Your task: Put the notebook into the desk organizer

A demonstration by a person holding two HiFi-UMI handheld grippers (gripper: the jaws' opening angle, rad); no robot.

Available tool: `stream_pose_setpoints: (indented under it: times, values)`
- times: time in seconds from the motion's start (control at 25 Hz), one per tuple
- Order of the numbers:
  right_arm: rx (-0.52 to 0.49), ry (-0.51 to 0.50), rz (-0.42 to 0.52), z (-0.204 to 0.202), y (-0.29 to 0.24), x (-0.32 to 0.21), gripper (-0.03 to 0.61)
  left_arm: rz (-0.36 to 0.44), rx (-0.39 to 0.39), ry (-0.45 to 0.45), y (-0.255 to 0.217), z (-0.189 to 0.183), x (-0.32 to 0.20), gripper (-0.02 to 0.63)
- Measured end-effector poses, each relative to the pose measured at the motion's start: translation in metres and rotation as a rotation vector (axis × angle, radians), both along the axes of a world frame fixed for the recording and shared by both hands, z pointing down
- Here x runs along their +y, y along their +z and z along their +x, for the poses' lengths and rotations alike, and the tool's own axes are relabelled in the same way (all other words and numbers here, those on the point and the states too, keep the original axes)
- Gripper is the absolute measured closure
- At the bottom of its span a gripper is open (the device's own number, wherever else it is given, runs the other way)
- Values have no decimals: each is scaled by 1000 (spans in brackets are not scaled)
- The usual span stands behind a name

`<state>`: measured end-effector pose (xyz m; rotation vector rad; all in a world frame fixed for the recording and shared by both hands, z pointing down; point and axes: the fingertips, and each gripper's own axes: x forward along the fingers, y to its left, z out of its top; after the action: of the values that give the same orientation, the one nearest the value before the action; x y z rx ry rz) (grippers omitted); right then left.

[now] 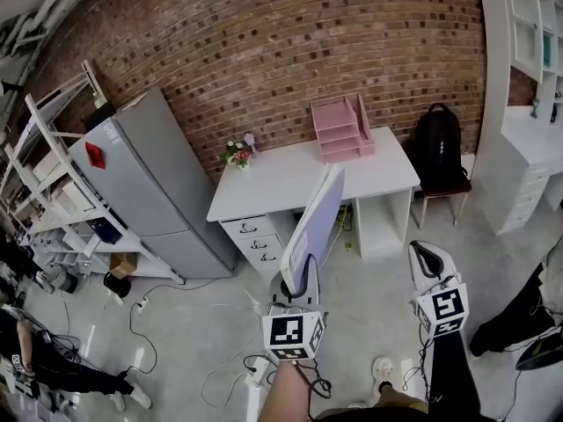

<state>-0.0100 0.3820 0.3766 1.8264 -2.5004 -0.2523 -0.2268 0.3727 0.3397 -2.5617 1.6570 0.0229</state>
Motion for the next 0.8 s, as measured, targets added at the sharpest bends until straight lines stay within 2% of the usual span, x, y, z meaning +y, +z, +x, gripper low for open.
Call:
stream_pose_setpoints:
  times: [0.16,0.48,0.8]
  values:
    - [-2,-8,20,16,-6,-44,577,13,33,-9,-4,12,-38,578]
    - [-37,-44,29,52,-9,-131,577,35,39,-45,-10,48,-111,578]
    - [-50,-79,42,74,-6,-192,577,58,60,-78,-8,68,-162,578]
